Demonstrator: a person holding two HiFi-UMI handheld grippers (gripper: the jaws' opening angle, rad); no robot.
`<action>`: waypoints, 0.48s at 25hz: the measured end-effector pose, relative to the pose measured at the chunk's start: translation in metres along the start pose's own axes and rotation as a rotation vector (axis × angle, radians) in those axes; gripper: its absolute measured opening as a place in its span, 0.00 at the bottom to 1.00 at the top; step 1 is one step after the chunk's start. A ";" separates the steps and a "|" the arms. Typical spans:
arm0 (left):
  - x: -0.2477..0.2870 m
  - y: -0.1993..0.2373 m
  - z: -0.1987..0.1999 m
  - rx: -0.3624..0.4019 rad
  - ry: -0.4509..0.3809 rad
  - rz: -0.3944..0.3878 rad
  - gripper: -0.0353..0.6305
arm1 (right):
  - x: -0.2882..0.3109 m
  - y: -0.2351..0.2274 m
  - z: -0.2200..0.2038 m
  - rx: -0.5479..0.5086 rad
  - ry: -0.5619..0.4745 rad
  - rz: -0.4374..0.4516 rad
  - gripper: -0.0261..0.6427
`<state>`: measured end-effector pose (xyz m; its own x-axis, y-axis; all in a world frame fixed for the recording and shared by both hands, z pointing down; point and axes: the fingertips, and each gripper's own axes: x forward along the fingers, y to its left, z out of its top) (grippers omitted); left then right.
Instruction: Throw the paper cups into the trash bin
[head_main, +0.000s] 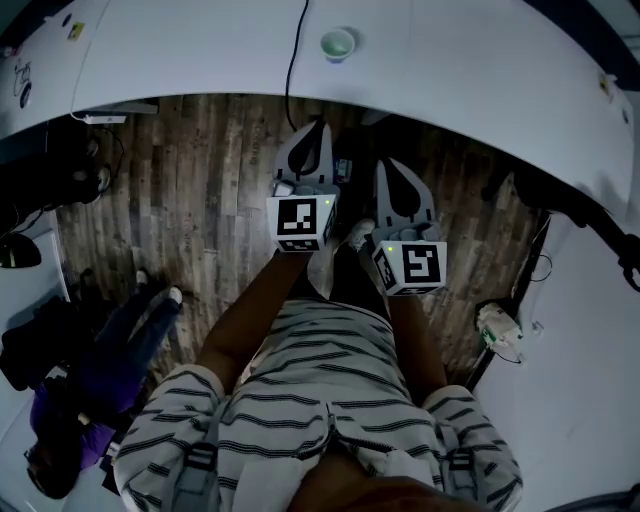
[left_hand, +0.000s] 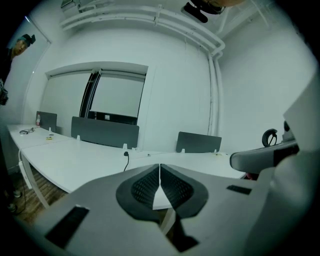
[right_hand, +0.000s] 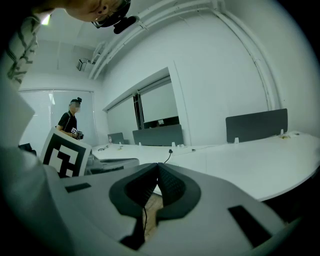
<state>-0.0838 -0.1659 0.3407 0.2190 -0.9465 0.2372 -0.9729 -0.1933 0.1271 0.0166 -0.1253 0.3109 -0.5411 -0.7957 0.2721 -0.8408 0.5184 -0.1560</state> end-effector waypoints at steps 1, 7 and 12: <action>0.003 0.000 -0.001 0.006 -0.003 -0.009 0.09 | 0.001 0.000 -0.002 0.005 0.004 -0.003 0.06; 0.026 0.008 -0.013 0.001 -0.011 -0.001 0.09 | 0.007 -0.001 -0.016 0.009 0.024 -0.012 0.06; 0.045 0.010 -0.033 0.023 -0.005 -0.010 0.09 | 0.008 -0.004 -0.025 0.008 0.028 -0.016 0.06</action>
<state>-0.0816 -0.2016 0.3845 0.2286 -0.9458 0.2308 -0.9720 -0.2088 0.1074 0.0156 -0.1261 0.3371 -0.5266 -0.7948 0.3016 -0.8497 0.5026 -0.1591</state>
